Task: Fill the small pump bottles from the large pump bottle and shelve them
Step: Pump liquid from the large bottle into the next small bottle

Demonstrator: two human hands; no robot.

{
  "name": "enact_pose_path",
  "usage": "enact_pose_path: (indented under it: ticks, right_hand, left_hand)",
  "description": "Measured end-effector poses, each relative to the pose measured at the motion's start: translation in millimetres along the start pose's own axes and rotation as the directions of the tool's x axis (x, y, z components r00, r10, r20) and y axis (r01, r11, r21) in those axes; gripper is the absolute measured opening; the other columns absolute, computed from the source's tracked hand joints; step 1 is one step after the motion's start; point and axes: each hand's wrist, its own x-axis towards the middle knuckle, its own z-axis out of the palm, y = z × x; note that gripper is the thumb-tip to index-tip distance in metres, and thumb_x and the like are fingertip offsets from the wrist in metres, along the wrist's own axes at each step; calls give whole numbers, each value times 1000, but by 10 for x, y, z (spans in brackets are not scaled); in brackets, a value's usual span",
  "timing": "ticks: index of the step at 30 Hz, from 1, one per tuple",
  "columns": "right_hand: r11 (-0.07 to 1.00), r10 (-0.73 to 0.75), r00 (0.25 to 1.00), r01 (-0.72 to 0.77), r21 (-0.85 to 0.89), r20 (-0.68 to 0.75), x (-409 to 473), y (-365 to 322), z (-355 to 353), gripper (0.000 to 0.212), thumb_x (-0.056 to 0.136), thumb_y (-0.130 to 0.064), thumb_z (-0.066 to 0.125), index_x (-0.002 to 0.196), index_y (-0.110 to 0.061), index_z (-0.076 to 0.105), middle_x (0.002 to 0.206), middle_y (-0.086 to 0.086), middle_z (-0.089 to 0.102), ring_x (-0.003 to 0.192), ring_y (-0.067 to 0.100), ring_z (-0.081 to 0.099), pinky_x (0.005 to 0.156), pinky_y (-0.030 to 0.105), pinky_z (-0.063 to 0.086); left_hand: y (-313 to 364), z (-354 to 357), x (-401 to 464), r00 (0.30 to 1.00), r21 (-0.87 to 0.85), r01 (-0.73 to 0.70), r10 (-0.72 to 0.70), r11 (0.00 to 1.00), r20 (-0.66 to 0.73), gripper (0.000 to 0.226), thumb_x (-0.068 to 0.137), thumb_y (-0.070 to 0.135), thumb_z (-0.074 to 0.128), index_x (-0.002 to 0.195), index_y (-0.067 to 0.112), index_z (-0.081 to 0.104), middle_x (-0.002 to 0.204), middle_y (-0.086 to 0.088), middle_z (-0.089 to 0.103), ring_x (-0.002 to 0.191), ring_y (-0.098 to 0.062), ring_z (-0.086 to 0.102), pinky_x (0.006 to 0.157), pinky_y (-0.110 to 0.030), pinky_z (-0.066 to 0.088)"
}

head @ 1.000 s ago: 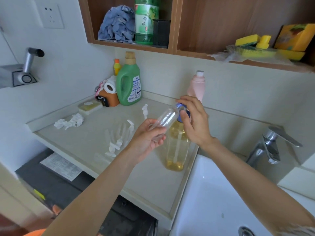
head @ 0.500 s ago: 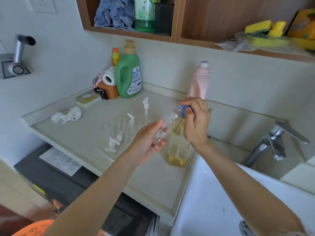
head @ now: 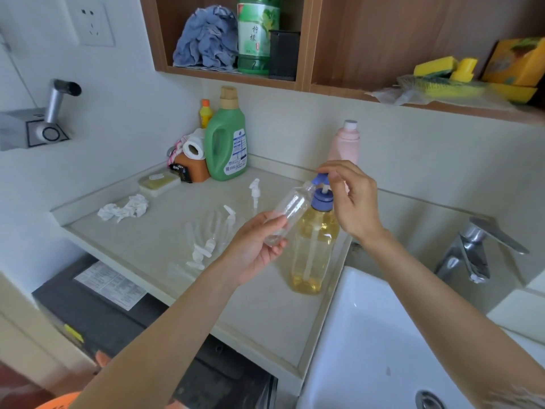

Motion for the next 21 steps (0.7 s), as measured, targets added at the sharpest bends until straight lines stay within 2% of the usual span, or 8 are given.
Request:
enact_pose_path:
  ticks: [5,10,14,17,21]
  right_hand:
    - [997,54,993,-47,59,-109,-204,57,165,37,95,-17,39,104,3,69,110,13,67,111,19,60,100,27,44]
    - [991,94,983,-77,111,-157,-244,44,252,36,94,-13,37,103,5,67,108,18,65,111,28,58,99,34,45]
    - [993,82,981,-65,103,-175,-239,63,279,34,91,-9,37,100,6,66,106,20,64,108,30,58,95,28,45]
    - [994,84,980,-69,90,-178,-245,49,311,28,89,-4,42,101,6,65,107,20,62,106,28,58,85,13,42]
    - [996,61,983,-48,79,-170,-235,25,326,29,87,-6,43,101,6,65,108,19,61,106,30,58,83,10,41]
  left_hand:
    - [-46,43,15,1000,-42,-13,13,999,13,31,75,24,64,101,8,61,74,4,66,57,-12,53,48,-14,43]
    - [-101,74,62,1000,-115,-6,8,993,15,34,76,28,61,103,7,60,74,3,68,52,-11,52,45,-13,42]
    - [-121,49,87,1000,-138,-17,18,990,6,38,78,30,60,107,6,59,74,2,67,53,-11,52,44,-13,42]
    - [-121,-6,90,1000,-171,-17,18,985,1,36,80,29,60,107,6,59,78,0,66,54,-12,52,45,-14,43]
    - [-72,-52,73,1000,-161,-28,28,987,-2,37,78,29,62,107,6,60,84,-2,64,55,-12,52,46,-15,44]
